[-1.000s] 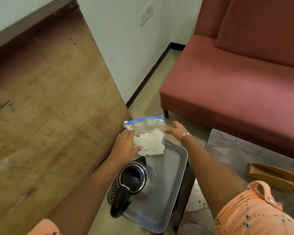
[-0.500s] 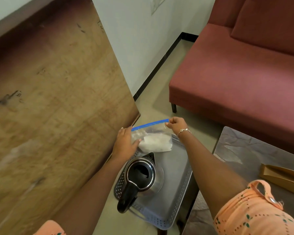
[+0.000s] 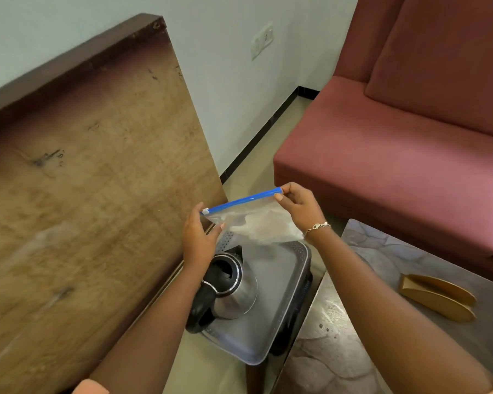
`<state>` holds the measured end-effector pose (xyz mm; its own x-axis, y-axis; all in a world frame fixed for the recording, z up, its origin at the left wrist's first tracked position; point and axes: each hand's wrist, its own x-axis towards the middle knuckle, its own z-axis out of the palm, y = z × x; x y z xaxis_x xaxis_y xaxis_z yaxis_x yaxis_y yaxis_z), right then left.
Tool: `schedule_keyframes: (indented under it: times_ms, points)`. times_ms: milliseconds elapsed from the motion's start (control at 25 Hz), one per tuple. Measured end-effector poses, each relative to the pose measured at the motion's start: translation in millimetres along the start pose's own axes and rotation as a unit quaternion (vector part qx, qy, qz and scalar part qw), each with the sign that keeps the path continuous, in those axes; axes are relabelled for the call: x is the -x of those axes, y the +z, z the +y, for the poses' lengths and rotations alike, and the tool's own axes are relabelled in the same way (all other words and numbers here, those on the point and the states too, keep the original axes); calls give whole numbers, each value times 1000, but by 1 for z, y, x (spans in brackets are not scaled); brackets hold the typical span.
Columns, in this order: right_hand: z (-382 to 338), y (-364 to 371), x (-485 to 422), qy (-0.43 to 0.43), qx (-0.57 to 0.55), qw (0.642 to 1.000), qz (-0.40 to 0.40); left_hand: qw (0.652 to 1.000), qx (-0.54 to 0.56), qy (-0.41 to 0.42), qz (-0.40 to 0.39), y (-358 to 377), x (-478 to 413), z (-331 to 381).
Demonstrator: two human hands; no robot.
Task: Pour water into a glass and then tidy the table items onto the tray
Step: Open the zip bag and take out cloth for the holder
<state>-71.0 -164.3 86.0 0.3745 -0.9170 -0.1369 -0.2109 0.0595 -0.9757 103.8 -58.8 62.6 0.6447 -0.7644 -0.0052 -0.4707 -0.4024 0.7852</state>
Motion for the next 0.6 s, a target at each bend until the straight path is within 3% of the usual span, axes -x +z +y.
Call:
schedule_keyframes:
  times_ms: [160, 280, 600]
  points:
    - [-30, -58, 48, -46, -56, 996, 58, 988, 148, 23, 26, 1, 30, 47]
    - [-48, -103, 86, -75, -99, 988, 89, 965, 255, 62, -1, 4, 58, 93]
    - [-80, -205, 173, -134, -173, 958, 186, 906, 388, 152, -69, 15, 131, 200]
